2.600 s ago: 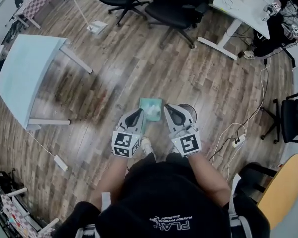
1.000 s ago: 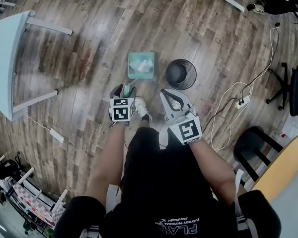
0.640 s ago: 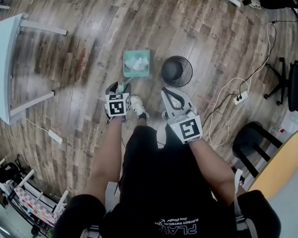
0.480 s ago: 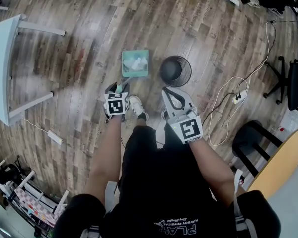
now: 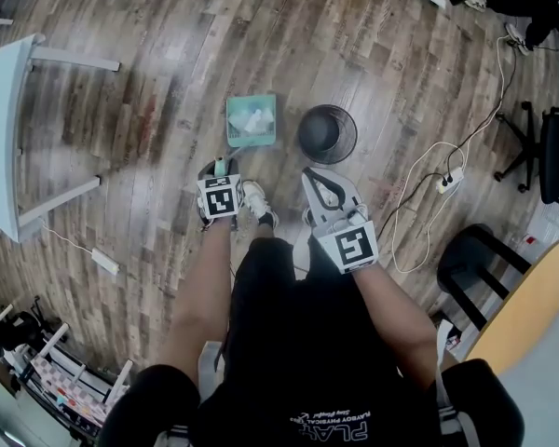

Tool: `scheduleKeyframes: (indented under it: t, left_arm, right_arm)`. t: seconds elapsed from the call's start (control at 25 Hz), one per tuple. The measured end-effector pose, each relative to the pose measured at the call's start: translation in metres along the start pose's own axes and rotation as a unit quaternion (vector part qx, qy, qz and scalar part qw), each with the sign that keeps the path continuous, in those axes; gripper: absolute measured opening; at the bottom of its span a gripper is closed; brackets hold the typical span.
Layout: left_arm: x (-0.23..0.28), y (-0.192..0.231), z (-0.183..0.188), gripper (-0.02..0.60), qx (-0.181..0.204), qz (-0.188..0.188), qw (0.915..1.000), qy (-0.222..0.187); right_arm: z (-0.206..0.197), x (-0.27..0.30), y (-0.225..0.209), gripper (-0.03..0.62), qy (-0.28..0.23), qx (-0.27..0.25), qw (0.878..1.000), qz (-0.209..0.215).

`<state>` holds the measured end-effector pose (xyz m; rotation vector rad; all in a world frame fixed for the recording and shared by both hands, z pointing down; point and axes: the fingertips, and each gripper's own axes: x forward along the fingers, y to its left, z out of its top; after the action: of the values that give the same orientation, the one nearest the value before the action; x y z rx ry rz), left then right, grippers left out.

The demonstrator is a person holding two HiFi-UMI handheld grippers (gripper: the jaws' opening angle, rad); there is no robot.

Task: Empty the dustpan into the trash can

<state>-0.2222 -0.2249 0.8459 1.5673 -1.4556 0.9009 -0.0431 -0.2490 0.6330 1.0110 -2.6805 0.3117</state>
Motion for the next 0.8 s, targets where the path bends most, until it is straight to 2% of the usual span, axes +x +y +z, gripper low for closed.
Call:
scheduleKeyframes:
  t: [0.28, 0.48, 0.8]
  left_arm:
    - [-0.003, 0.000, -0.003, 0.127, -0.004, 0.000, 0.9999, -0.010]
    - [-0.008, 0.003, -0.008, 0.098, 0.021, 0.032, 0.9992, -0.015]
    - [-0.021, -0.005, -0.019, 0.098, 0.055, 0.043, 0.9974, -0.017]
  right_arm:
    - [-0.001, -0.007, -0.002, 0.023, -0.002, 0.000, 1.000, -0.007]
    - [-0.002, -0.018, -0.009, 0.025, -0.003, 0.002, 1.000, -0.012]
    - [0.003, -0.034, -0.021, 0.025, -0.019, 0.000, 1.000, -0.015]
